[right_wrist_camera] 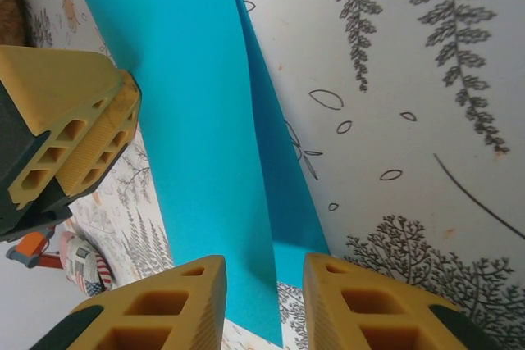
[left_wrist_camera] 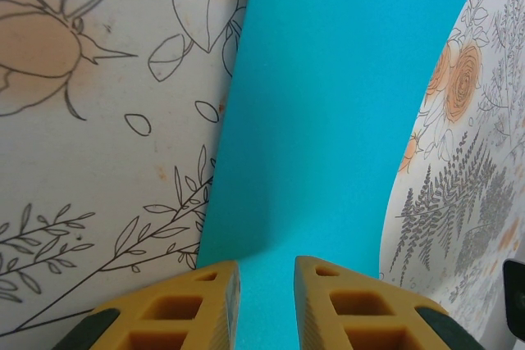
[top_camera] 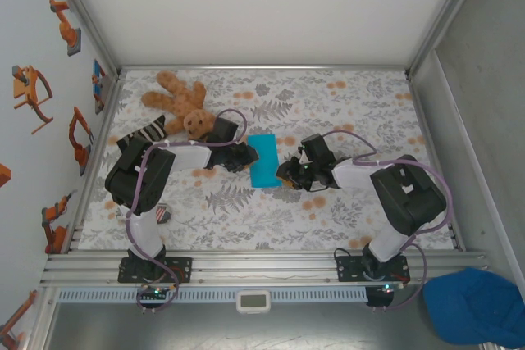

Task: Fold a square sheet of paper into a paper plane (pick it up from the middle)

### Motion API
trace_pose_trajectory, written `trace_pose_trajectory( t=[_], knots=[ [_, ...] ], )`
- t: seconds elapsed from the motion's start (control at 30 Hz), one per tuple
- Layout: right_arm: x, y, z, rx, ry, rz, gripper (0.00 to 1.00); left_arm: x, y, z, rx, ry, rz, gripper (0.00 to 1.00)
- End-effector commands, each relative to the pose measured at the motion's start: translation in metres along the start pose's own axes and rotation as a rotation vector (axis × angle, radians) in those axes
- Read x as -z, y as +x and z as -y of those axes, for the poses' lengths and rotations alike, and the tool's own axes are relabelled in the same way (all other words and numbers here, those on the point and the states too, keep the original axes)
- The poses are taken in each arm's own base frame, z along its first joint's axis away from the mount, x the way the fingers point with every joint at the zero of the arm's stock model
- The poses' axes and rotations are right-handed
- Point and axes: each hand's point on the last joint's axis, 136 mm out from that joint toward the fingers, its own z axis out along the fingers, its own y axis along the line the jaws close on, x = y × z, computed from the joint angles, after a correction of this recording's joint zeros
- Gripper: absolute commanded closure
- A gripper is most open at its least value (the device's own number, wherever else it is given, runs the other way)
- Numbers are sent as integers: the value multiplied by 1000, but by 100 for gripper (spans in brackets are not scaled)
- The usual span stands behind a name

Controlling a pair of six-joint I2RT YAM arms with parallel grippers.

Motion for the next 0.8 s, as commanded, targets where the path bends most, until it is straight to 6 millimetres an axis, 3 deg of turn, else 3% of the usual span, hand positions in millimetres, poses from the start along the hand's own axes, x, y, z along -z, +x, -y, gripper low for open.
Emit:
trace_pose_trajectory(
  t=[0.0, 0.27, 0.4, 0.47, 0.63, 0.7, 0.77],
  knots=[
    [-2, 2, -11, -7, -56, -7, 72, -8, 12, -30, 26, -93, -42, 76],
    [-2, 0, -11, -17, -60, 3, 82, -5, 11, -27, 21, -88, -39, 76],
    [-1, 1, -8, -23, -49, 3, 98, -3, 9, -22, 16, -74, -36, 76],
    [0, 2, -6, -26, -36, 4, 100, 0, 7, -12, 5, -35, -38, 75],
    [6, 6, 6, -16, 30, 7, 100, 26, -9, 50, -93, 169, 0, 67],
    [8, 7, 8, -10, 44, 7, 100, 29, -12, 56, -128, 160, 1, 65],
    [9, 8, 9, -7, 55, 2, 100, 24, -13, 48, -130, 122, -4, 65]
  ],
)
